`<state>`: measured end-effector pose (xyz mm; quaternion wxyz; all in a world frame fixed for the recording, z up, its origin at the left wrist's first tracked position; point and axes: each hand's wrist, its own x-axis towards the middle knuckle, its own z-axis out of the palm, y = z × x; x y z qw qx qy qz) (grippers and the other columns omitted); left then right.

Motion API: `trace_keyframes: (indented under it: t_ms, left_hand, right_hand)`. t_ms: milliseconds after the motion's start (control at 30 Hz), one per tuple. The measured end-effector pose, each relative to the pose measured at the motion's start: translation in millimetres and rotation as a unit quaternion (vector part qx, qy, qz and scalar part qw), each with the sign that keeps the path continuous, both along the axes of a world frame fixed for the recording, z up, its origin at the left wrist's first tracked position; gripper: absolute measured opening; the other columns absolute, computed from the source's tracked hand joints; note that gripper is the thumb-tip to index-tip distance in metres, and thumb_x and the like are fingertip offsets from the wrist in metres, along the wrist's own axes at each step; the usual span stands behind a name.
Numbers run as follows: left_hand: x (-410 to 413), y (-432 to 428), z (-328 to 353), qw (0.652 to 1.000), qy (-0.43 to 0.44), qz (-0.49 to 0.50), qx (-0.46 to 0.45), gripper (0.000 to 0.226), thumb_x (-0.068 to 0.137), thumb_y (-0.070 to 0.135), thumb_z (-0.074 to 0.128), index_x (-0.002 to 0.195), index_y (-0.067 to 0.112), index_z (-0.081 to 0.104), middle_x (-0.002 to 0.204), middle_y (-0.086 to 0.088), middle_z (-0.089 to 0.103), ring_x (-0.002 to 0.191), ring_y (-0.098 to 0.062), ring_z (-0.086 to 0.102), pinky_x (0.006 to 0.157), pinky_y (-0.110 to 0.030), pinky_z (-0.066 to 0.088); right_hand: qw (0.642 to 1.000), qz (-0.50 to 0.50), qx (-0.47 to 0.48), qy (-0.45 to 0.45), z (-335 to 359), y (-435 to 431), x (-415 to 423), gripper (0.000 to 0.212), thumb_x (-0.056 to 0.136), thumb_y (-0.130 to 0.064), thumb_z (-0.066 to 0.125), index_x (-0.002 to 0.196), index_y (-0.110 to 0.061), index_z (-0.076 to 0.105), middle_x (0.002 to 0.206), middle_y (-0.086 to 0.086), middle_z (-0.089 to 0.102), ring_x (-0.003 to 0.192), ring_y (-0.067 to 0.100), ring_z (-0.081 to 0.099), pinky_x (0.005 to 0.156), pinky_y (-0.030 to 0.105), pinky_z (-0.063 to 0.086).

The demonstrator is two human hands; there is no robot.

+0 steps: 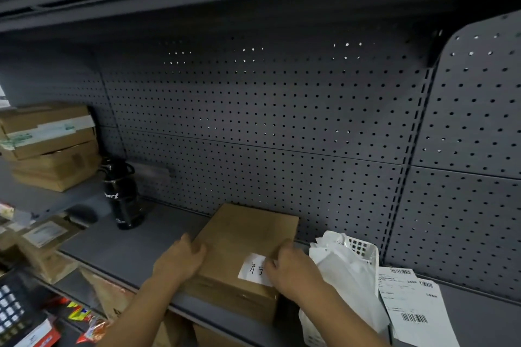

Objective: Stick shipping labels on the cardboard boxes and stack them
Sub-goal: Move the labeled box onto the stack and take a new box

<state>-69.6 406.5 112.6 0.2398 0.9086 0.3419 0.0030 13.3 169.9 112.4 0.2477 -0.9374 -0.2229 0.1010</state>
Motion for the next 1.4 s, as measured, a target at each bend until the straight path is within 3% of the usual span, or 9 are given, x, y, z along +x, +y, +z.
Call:
trace_keyframes:
  t_ms: [167,333,467,633,833,1000,1133,1267,1400]
  left_hand:
    - [2.3,1.8,-5.9,0.999,-0.015,0.006,-0.052,0.071,0.101,0.065,0.038,0.149,0.014,0.043,0.148,-0.011,0.055,0.128,-0.027,0.056,0.09,-0.031,0.041]
    - [-1.1,5.2,-8.8,0.998,-0.043,0.015,-0.048,0.063,0.084,0.078,0.036,0.105,0.024,0.061,0.11,-0.001,0.069,0.092,-0.014,0.063,0.089,-0.036,0.055]
    - [-7.5,7.1,-2.0,0.996,-0.073,0.03,-0.04,0.078,0.07,0.088,0.031,0.101,0.025,0.064,0.1,0.001,0.07,0.09,-0.019,0.066,0.084,-0.037,0.056]
    - [-19.8,1.1,29.0,0.993,-0.096,0.055,-0.028,0.076,0.07,0.087,0.033,0.102,0.028,0.067,0.099,0.001,0.07,0.09,-0.022,0.066,0.083,-0.037,0.056]
    - [-39.3,-16.4,72.6,0.985,-0.143,0.094,-0.016,0.079,0.071,0.092,0.041,0.115,0.032,0.068,0.106,0.001,0.071,0.099,-0.028,0.066,0.089,-0.042,0.055]
    - [-51.7,-46.5,89.3,0.97,-0.215,0.092,-0.066,0.078,0.074,0.086,0.05,0.126,0.031,0.069,0.109,0.006,0.073,0.1,-0.022,0.067,0.089,-0.043,0.055]
    - [-47.2,-90.9,92.0,0.946,-0.273,0.059,-0.167,0.043,0.095,0.053,0.061,0.111,0.015,0.074,0.099,0.002,0.074,0.091,-0.02,0.069,0.079,-0.037,0.054]
    - [-44.1,-138.1,91.1,0.936,-0.292,0.035,-0.195,0.036,0.097,0.048,0.06,0.101,0.015,0.074,0.096,-0.001,0.075,0.089,-0.022,0.069,0.075,-0.035,0.052]
    - [-40.5,-190.3,90.2,0.932,-0.297,-0.005,-0.21,0.029,0.099,0.048,0.059,0.096,0.022,0.07,0.096,0.004,0.074,0.092,-0.018,0.069,0.082,-0.037,0.053]
  right_hand:
    - [0.999,0.013,-0.012,0.046,-2.3,4.1,-0.2,0.073,0.099,-0.047,0.048,0.146,0.006,0.033,0.138,0.014,0.06,0.122,0.033,0.061,0.097,0.038,0.05]
    - [0.997,0.022,-0.006,0.073,4.3,4.0,-4.4,0.076,0.102,-0.041,0.047,0.155,0.005,0.018,0.142,0.016,0.057,0.125,0.032,0.06,0.097,0.035,0.049]
    - [0.996,0.033,0.021,0.075,11.2,2.0,-7.3,0.084,0.103,-0.042,0.047,0.161,-0.002,0.001,0.147,0.016,0.053,0.129,0.031,0.057,0.101,0.035,0.047]
    - [0.982,0.003,0.172,0.077,9.2,5.0,-23.1,0.084,0.097,-0.047,0.047,0.163,-0.019,0.003,0.151,0.01,0.041,0.14,0.03,0.045,0.114,0.045,0.042]
    - [0.943,-0.021,0.332,0.005,35.9,-14.9,-41.1,0.068,0.093,-0.042,0.053,0.155,-0.032,0.025,0.145,-0.013,0.052,0.13,0.01,0.054,0.109,0.034,0.047]
    - [0.928,-0.036,0.372,0.01,65.0,-64.2,-47.4,0.044,0.093,-0.048,0.059,0.135,-0.047,0.046,0.118,-0.027,0.069,0.109,-0.003,0.065,0.098,0.031,0.054]
    - [0.923,-0.049,0.38,0.024,68.8,-109.1,-53.2,0.066,0.085,-0.068,0.057,0.145,-0.046,0.043,0.112,-0.029,0.072,0.103,-0.002,0.069,0.096,0.038,0.057]
    - [0.918,-0.076,0.389,0.01,67.2,-154.8,-58.8,0.071,0.083,-0.071,0.058,0.148,-0.047,0.041,0.112,-0.028,0.073,0.104,-0.001,0.069,0.095,0.04,0.057]
    - [0.913,-0.101,0.396,0.005,67.9,-207.1,-59.5,0.065,0.084,-0.065,0.061,0.145,-0.05,0.045,0.109,-0.03,0.073,0.098,-0.001,0.071,0.093,0.041,0.059]
